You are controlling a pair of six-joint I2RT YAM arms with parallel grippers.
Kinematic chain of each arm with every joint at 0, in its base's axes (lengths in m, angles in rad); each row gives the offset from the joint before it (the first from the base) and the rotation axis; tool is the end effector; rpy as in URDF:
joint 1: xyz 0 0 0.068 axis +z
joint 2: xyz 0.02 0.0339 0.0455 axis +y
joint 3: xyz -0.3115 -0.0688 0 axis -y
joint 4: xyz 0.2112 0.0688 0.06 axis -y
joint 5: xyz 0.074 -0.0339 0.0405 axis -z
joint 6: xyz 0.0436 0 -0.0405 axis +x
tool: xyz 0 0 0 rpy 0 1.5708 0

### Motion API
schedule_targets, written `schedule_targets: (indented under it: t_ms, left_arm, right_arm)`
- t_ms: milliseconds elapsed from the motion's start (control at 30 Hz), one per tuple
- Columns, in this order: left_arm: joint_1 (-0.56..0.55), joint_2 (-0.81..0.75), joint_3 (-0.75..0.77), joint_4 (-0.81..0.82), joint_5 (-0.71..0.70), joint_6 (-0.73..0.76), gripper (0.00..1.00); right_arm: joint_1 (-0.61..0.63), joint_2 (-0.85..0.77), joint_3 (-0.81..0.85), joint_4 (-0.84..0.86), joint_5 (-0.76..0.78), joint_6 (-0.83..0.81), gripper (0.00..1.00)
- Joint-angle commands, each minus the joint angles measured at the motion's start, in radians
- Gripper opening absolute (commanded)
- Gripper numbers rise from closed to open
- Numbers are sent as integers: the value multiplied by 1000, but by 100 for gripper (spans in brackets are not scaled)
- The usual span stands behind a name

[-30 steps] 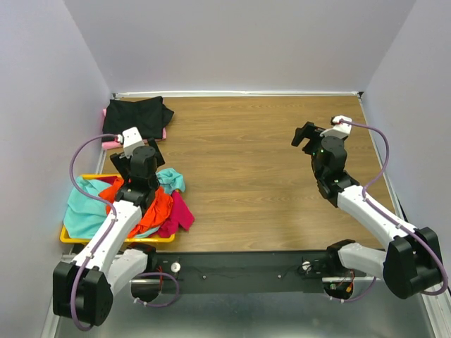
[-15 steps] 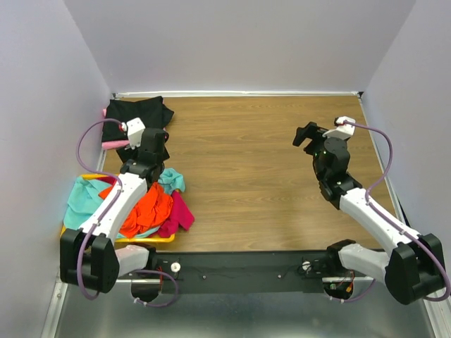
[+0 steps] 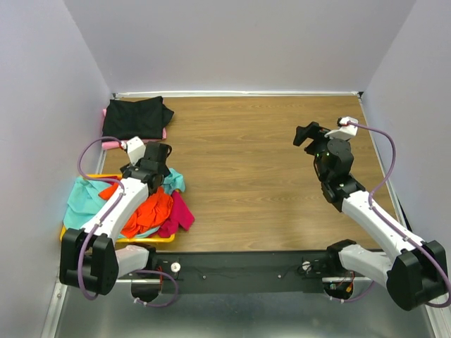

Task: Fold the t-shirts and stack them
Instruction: Grab the tshirt from the pile

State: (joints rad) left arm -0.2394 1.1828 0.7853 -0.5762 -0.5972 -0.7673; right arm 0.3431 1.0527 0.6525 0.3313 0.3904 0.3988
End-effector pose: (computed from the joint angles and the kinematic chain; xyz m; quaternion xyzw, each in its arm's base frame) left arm 0.1826 -0.0193 0.2844 -0.3219 0.8593 0.1107 0.3819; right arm 0.1917 0.0509 0.3492 0.1523 0.7132 0.1105 0.6752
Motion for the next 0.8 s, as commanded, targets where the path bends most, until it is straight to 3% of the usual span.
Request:
schedule_targets:
  t_ms: [0,67,100,200,400,700,767]
  left_arm:
    - [-30,-12,-12,-34,20,-66,75]
    - [-47,-17,-12,-37,19,-67,61]
    - [-61,-18,-14,-36,19,-69,38]
    - [-81,-32,-14,-39,16,-70,0]
    - [-126,-80,-6,-50,1,-69,0]
    - [-147,-313,29,-60,-19,-44,0]
    - [-147,-368,40,-5,32,-4,0]
  right_arm:
    - [-1,-13,-11,-29,-15,17,100]
    - [-1,-16,-13,-31,-15,17,100]
    - [-1,-17,-14,-31,-12,17,100]
    - [-3,-22,-17,-32,-2,12,100]
    - [-1,-25,-19,-34,18,11,100]
    - [-1,-16,-14,-35,19,12,100]
    - [-1,-14,-11,-34,22,8,100]
